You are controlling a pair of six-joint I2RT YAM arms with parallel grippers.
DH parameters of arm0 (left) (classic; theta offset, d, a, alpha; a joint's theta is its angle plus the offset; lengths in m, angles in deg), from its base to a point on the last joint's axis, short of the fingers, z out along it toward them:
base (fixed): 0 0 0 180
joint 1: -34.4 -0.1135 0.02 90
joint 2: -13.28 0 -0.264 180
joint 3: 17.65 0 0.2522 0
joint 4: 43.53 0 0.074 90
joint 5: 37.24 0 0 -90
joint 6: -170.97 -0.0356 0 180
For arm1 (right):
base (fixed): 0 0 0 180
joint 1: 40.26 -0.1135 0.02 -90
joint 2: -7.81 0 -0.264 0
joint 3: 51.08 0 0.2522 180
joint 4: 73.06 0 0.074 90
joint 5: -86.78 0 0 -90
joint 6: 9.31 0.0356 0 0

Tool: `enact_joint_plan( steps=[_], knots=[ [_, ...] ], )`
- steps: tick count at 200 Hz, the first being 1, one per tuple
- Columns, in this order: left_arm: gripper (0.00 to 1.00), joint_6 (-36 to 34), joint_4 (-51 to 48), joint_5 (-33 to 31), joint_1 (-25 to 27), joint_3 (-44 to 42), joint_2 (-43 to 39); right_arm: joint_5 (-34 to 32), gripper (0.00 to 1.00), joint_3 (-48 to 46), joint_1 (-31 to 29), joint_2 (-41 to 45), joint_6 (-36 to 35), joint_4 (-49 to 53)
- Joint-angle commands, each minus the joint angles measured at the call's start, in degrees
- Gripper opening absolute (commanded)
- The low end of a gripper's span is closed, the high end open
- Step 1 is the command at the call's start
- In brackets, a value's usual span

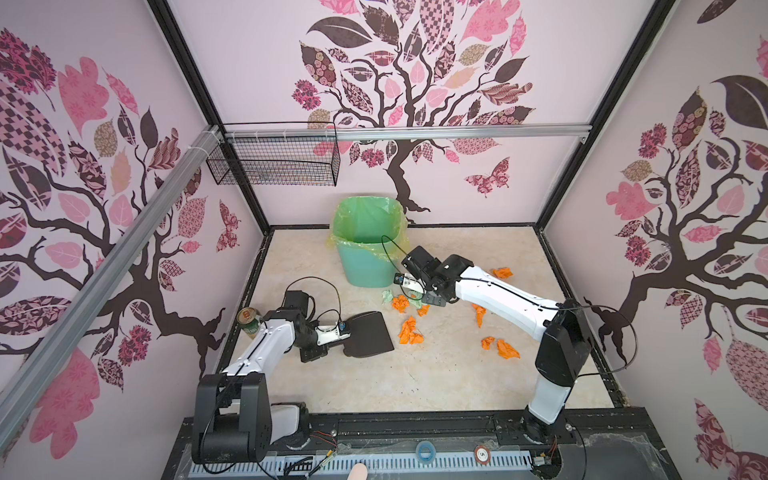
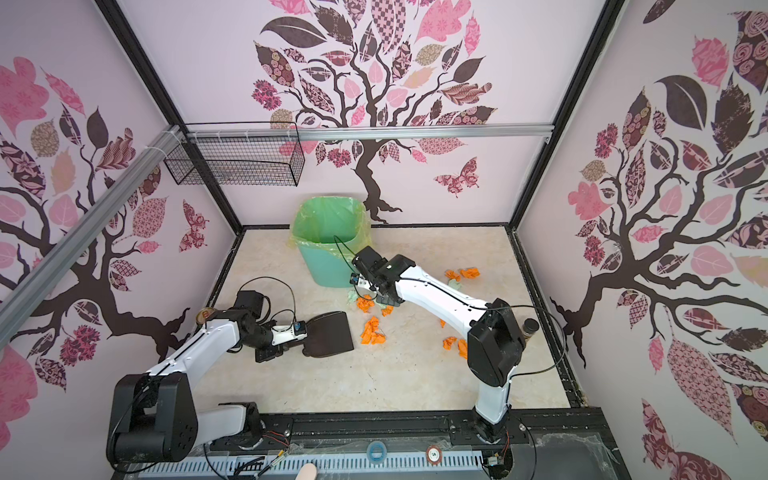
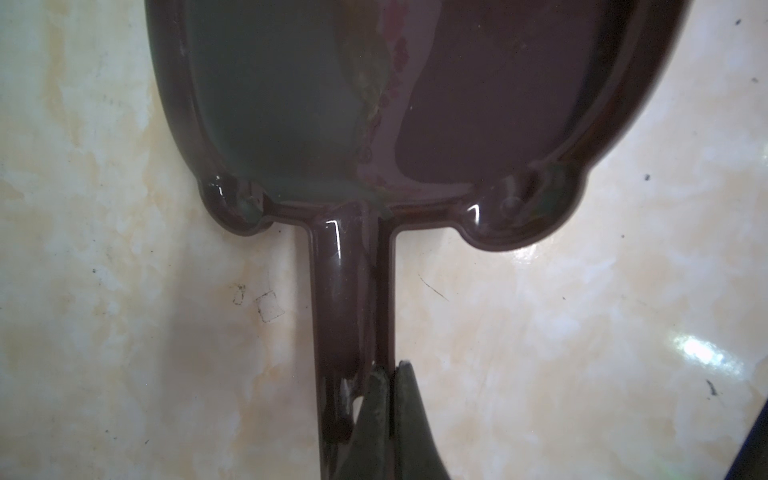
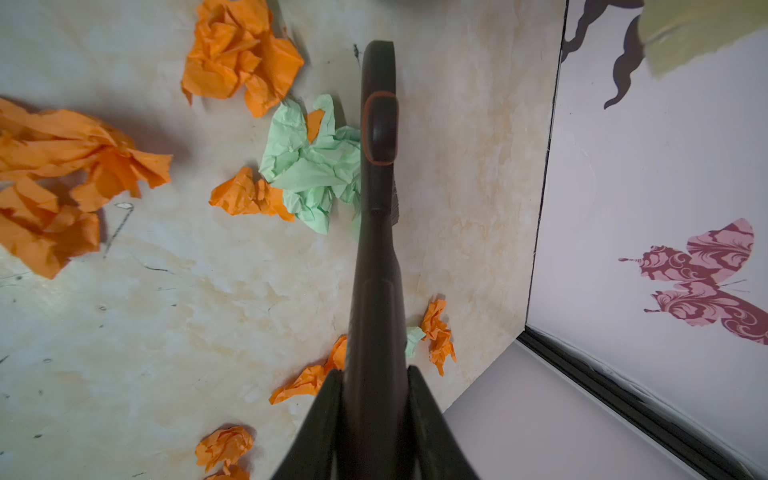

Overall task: Sweep away the paper scraps from the table
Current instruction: 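Swing the brush with the right gripper toward the scraps beside the bin, then sweep scraps with the brush toward the dustpan using the right gripper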

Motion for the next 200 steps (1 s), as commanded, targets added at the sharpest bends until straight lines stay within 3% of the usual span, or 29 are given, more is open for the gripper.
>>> enact_joint_plan(
  steps=[1, 39, 84, 112, 200],
  knots=[
    [0.0, -0.38, -0.31, 1.39, -0.48, -0.93, -0.18, -1.45, 0.0, -0.46, -4.26, 2.45, 5.96, 8.57],
    [0.0, -0.37, 0.13, 1.52, -0.64, -1.49, 0.11, -11.8, 0.0, 4.02, -9.69, 2.91, 10.49, 13.57],
    [0.0, 0.01, 0.32, 1.74, -0.89, -1.63, 0.19, -20.62, 0.0, 5.23, -10.85, 3.18, 3.15, 2.94],
    [0.0, -0.82, 0.6, 1.87, -1.76, -2.28, 0.09, -18.01, 0.0, 5.1, -11.69, 0.44, -0.53, -0.26],
    [0.0, -2.74, -0.04, 2.67, -4.41, -2.48, 0.6, -11.15, 0.0, 8.77, -13.99, -8.2, -1.97, 1.82]
  ],
)
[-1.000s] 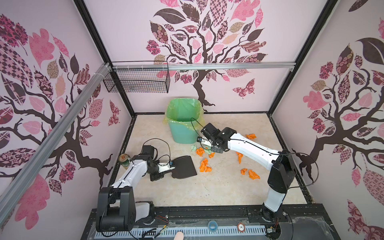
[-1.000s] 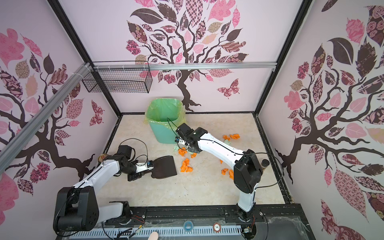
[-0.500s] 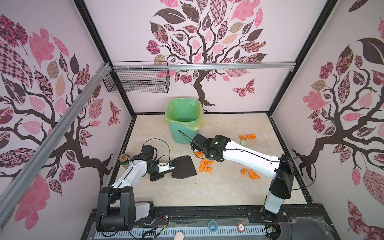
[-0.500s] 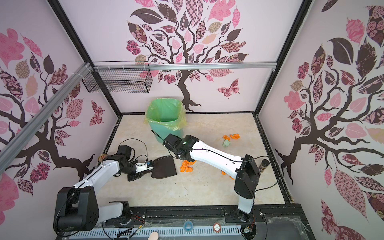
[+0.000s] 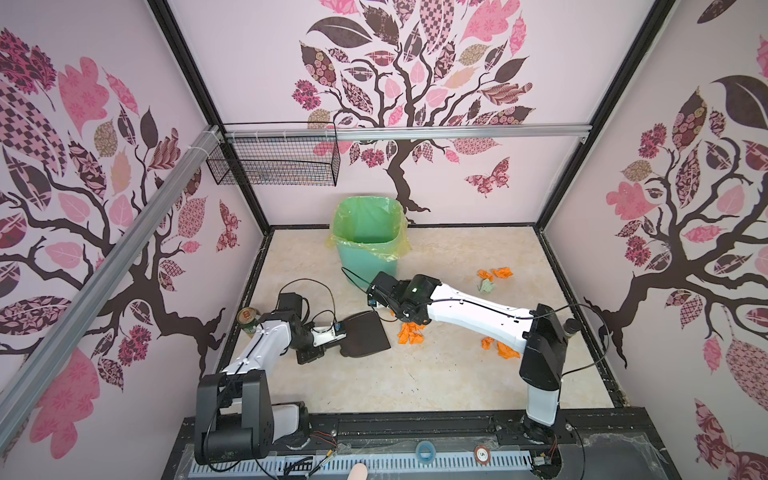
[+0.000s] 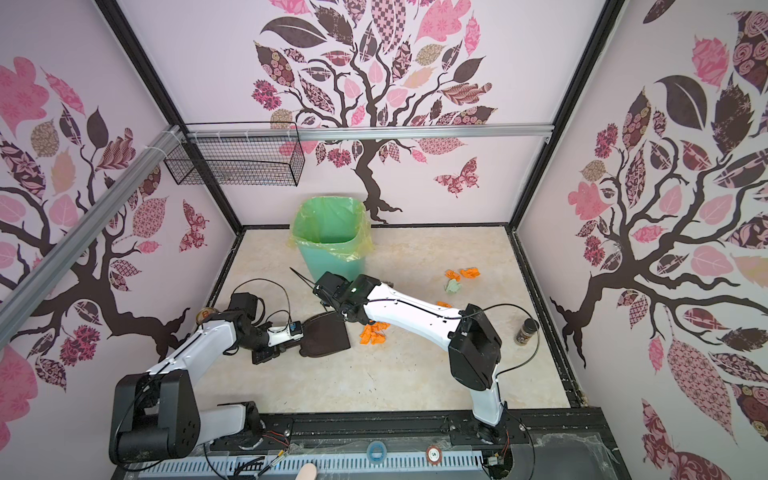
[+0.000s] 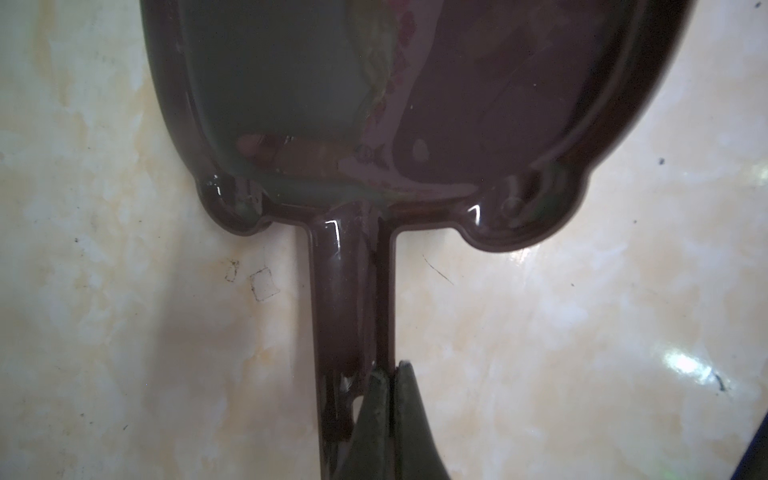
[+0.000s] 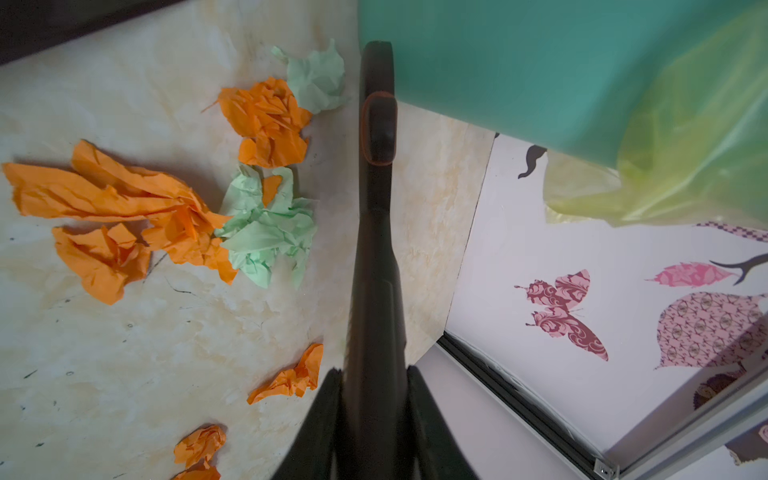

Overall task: Sweep away the paper scraps from the table
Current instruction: 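Sweep scraps with the brush toward the dustpan using the right gripper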

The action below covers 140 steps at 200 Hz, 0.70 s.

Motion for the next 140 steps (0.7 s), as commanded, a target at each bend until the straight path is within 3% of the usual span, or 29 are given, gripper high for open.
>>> enact_joint_plan(
  steps=[1, 66, 94, 119, 140],
  knots=[
    [0.0, -1.16, -0.47, 1.34, -0.54, -1.29, 0.36, 1.04, 0.0, 1.86, -1.45, -1.64, -0.2, 0.12],
    [0.0, -1.76, -0.86, 1.5, -0.8, -0.91, 0.1, 0.24, 0.0, -1.99, -8.13, 4.36, 7.76, 10.04],
    [0.0, -1.74, -1.04, 1.61, -0.78, -0.59, 0.28, -4.2, 0.0, -1.64, -10.37, 6.49, 12.8, 13.32],
    [0.0, -2.51, -1.21, 1.38, -0.69, -0.26, 0.21, -9.07, 0.0, 1.44, -9.99, 7.08, 16.79, 12.22],
    [0.0, -4.99, -1.7, 0.57, -0.74, -0.21, -0.18, -10.56, 0.0, 10.58, -7.89, 4.94, 24.79, 17.51]
  ],
)
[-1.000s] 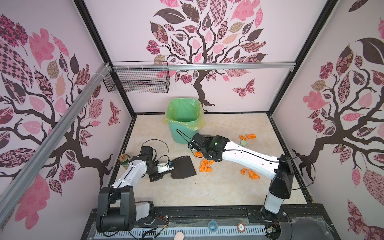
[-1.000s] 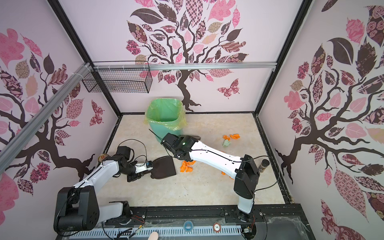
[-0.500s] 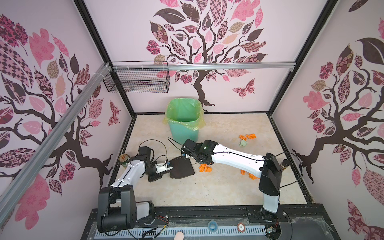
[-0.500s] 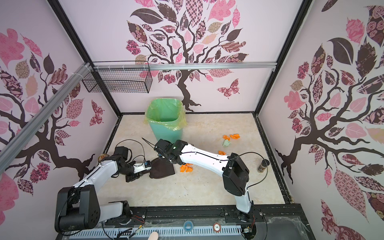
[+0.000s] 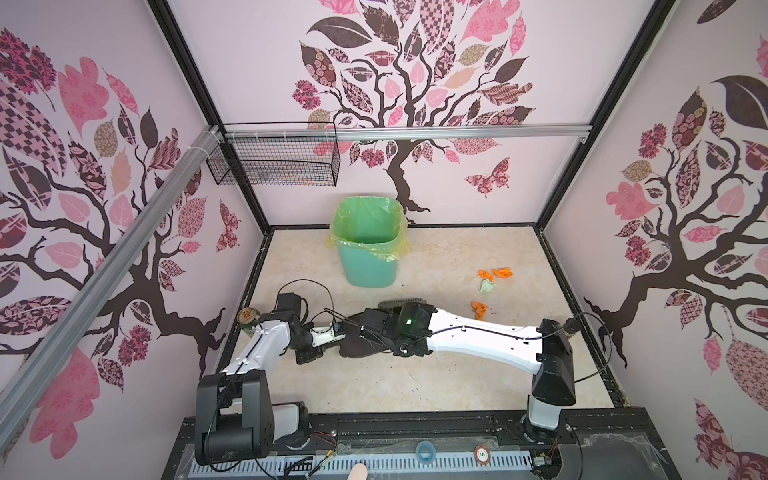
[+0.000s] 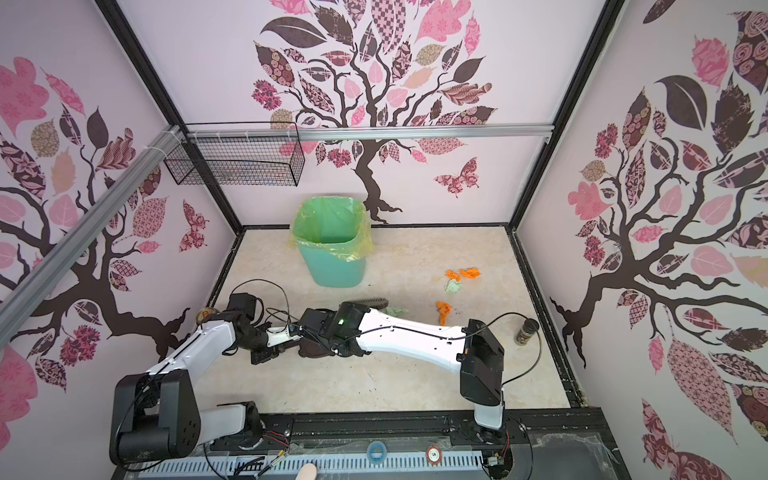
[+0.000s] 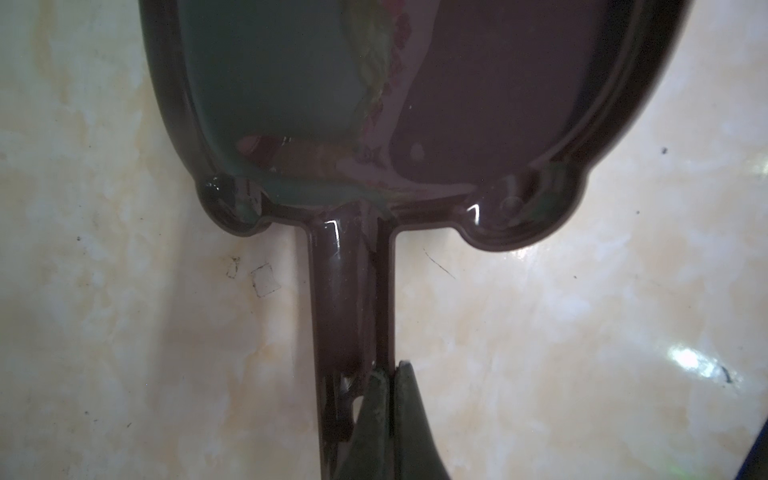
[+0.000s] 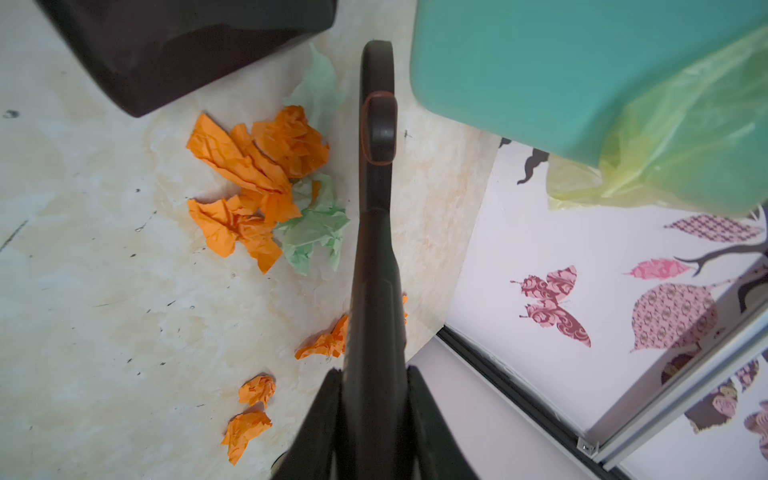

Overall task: Sweep away the paper scraps from the table
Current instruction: 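Sweep scraps with the brush toward the dustpan using the right gripper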

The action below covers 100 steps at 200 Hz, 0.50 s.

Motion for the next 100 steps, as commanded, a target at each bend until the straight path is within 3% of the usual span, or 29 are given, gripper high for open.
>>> enact_joint_plan(
  steps=[1, 27, 40, 59, 83, 100],
  knots=[
    [0.0, -3.15, -1.46, 0.54, -0.19, -0.22, -0.21, -6.03, 0.0, 10.32, 2.63, 0.91, 11.09, 5.87],
    [0.0, -9.28, 0.48, -2.53, 0.01, -1.08, -0.58, -6.04, 0.0, 20.12, 6.41, 0.56, 24.71, 13.15],
    [0.0, -12.0, 2.05, -4.71, 0.24, -0.97, -0.44, -1.41, 0.0, 25.7, 9.58, -0.12, 33.23, 18.74],
    [0.0, -14.84, 4.57, -8.14, 1.12, 0.36, 0.18, 12.77, 0.0, 23.35, 13.86, 2.93, 40.91, 18.39],
    [0.0, -16.46, 6.23, -11.39, 2.91, 3.55, 1.22, 18.62, 0.0, 16.07, 17.13, 5.33, 48.9, 18.51],
    [0.0, -15.99, 5.19, -12.73, 4.21, 6.43, 2.02, 22.12, 0.0, 11.55, 17.86, 5.75, 49.89, 18.62]
  ],
)
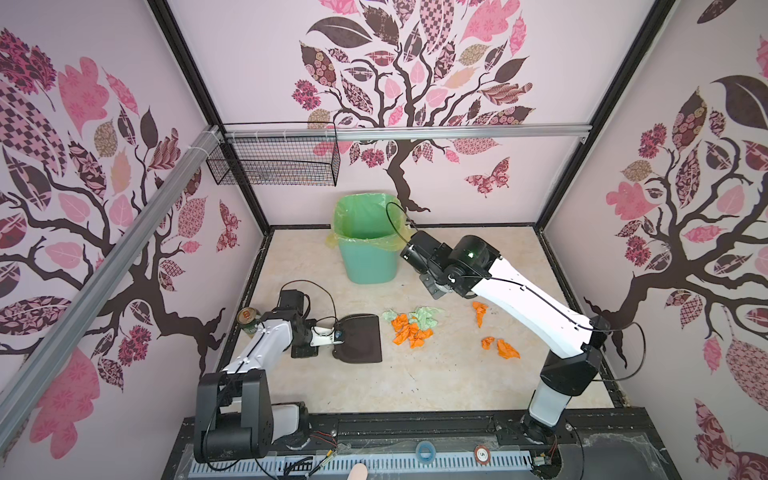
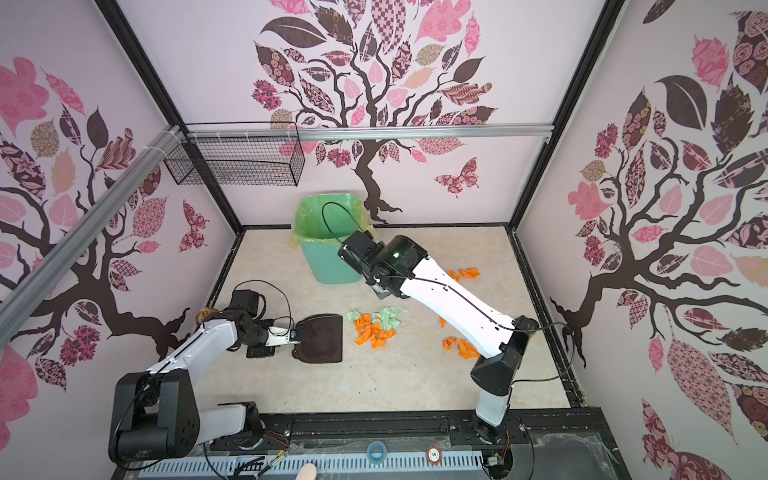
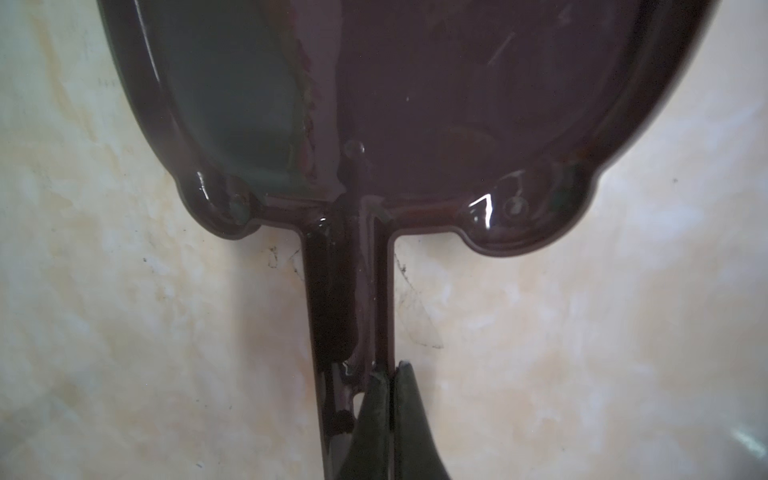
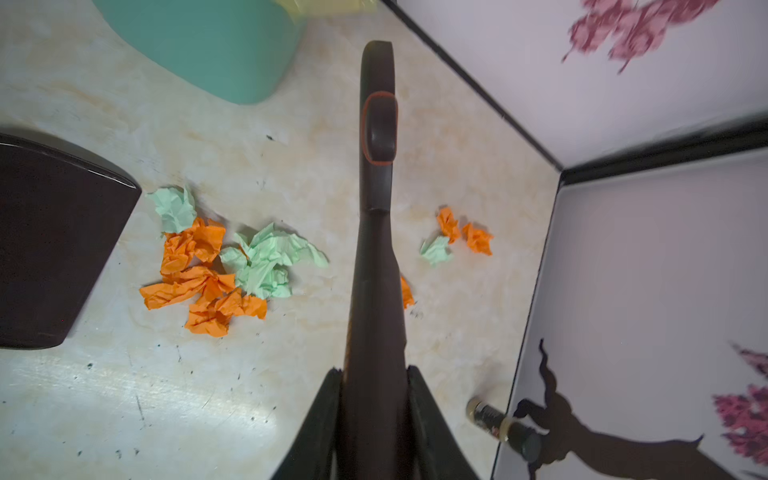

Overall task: Sweep away the paper scraps from the table
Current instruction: 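Sweep scraps with the brush toward the dustpan using the right gripper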

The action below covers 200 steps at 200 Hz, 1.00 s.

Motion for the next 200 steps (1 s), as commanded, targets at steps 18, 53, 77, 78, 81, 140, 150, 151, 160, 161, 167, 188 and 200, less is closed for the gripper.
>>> enact_joint_plan(
  steps=[18, 53, 77, 78, 81, 140, 150, 151, 160, 161, 167, 188, 200],
  knots=[
    [0.0, -1.21, 0.93, -4.93, 3.39, 6.34, 0.96, 10.93, 0.0, -7.98, 0.08, 1.45, 9.86, 3.39],
    [0.0, 0.94, 2.37, -9.43, 7.53, 7.57, 1.34, 12.9, 0.0, -9.37, 2.01, 0.69, 8.68, 3.52],
    [0.0, 2.2, 0.15, -11.68, 8.25, 9.99, 3.55, 13.0, 0.0, -12.22, 4.39, 0.64, 7.42, 3.56],
    [0.0, 2.24, 0.15, -11.78, 8.29, 10.01, 3.59, 12.98, 0.0, -12.39, 4.52, 0.65, 7.37, 3.56],
    [0.0, 2.29, 0.21, -12.06, 8.29, 10.09, 3.84, 12.9, 0.0, -13.12, 4.83, 0.73, 7.28, 3.56],
    [0.0, 2.89, 0.25, -13.47, 8.32, 13.46, 5.11, 12.5, 0.0, -19.0, 8.39, 1.23, 5.2, 3.56],
    [0.0, 3.03, 0.5, -13.72, 8.52, 13.96, 5.84, 13.83, 0.0, -18.32, 8.4, 0.15, 4.7, 3.48],
    [0.0, 3.01, 0.5, -13.77, 8.51, 13.98, 5.88, 14.01, 0.0, -18.21, 8.42, 0.05, 4.65, 3.48],
    [0.0, 3.3, 0.73, -14.28, 8.9, 14.2, 6.63, 15.39, 0.0, -17.32, 8.37, -1.18, 4.01, 3.5],
    [0.0, 3.32, 0.74, -14.35, 8.97, 14.19, 6.72, 15.54, 0.0, -17.14, 8.36, -1.31, 3.95, 3.53],
    [0.0, 3.51, 0.99, -14.79, 9.26, 14.1, 7.06, 16.59, 0.0, -16.4, 8.37, -2.12, 3.5, 3.51],
    [0.0, 4.03, 1.93, -15.76, 10.61, 13.21, 7.5, 21.17, 0.0, -12.54, 8.23, -4.67, 1.8, 3.53],
    [0.0, 4.22, 2.29, -16.02, 11.39, 12.28, 7.33, 23.4, 0.0, -10.69, 7.85, -5.72, 1.14, 3.48]
  ],
)
